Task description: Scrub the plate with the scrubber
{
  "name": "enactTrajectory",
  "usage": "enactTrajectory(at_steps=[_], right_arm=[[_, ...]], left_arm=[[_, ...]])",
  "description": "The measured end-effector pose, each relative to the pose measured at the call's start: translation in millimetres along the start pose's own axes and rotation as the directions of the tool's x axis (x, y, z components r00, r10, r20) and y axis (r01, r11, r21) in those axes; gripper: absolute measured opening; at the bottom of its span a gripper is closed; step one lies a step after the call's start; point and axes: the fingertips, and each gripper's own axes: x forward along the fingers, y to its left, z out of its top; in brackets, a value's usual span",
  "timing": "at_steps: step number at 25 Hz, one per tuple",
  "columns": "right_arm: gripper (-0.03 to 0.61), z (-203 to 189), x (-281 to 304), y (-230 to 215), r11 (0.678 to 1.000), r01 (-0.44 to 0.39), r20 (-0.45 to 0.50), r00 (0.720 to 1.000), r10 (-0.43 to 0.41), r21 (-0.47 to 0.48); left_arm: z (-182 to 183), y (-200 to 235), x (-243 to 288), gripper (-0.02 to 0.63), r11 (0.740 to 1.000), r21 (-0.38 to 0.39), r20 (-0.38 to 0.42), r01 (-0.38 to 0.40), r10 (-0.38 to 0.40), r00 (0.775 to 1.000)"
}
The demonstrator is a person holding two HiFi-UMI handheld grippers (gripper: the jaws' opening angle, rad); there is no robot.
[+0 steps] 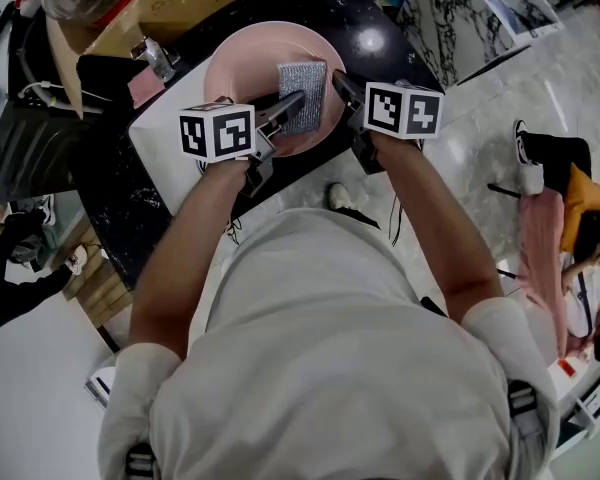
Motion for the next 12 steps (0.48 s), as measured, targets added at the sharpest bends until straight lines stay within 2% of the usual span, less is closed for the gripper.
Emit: enactTrajectory(at_steps=[12], right_arm=[[0.025,0.5,-2.0,-7.4,1.000,0.004,0.003,1.000,-0.004,0.004]], left_arm=[[1.1,53.5,-56.3,0.066,0.987,0.056,-0.023,-0.153,0.155,0.988]])
